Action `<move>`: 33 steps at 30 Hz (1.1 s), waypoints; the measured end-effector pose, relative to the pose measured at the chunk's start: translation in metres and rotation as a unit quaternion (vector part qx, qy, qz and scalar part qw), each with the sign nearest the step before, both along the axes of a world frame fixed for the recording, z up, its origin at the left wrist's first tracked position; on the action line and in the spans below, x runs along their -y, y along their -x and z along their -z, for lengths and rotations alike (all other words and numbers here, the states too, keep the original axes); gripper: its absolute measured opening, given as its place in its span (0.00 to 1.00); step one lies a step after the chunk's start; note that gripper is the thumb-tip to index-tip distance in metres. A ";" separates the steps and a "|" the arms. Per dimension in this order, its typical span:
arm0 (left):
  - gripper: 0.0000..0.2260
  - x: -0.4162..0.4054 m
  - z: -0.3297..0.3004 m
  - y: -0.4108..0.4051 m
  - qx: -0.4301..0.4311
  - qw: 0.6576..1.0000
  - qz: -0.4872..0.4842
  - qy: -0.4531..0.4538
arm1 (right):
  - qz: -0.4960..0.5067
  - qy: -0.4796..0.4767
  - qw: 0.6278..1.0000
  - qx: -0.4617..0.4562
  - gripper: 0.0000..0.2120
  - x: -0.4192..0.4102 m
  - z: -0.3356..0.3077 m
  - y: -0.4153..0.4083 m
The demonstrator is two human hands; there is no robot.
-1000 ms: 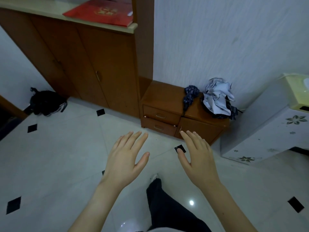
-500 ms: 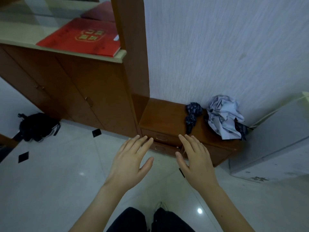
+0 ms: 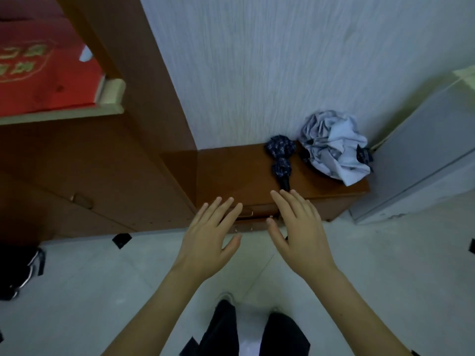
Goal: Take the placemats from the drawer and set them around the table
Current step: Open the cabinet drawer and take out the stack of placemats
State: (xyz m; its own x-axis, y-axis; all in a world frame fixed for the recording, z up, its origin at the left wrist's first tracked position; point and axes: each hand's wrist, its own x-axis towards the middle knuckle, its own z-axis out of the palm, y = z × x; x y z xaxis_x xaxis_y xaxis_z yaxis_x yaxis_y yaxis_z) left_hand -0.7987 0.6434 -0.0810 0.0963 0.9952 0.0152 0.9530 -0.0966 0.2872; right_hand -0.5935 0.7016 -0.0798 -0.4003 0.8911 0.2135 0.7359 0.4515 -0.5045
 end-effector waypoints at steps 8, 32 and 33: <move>0.23 -0.051 0.110 0.045 0.046 0.999 -0.010 -0.023 | 0.026 -0.002 1.000 -0.014 0.22 -0.033 0.106 0.060; 0.31 -0.180 0.478 0.106 -0.110 0.983 -0.034 -0.144 | -0.088 -0.133 0.987 0.014 0.16 -0.123 0.550 0.118; 0.32 -0.183 0.479 0.106 -0.117 0.983 -0.035 -0.138 | -0.091 -0.126 0.987 0.030 0.16 -0.127 0.556 0.121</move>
State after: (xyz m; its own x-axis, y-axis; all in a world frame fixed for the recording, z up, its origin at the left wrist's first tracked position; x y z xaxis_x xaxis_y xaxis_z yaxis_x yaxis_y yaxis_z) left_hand -0.9048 0.8268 -0.5603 0.0608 0.9606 0.2713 0.9969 -0.0722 0.0320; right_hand -0.7140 0.8287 -0.6363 -0.5677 0.7247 0.3905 0.6559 0.6849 -0.3173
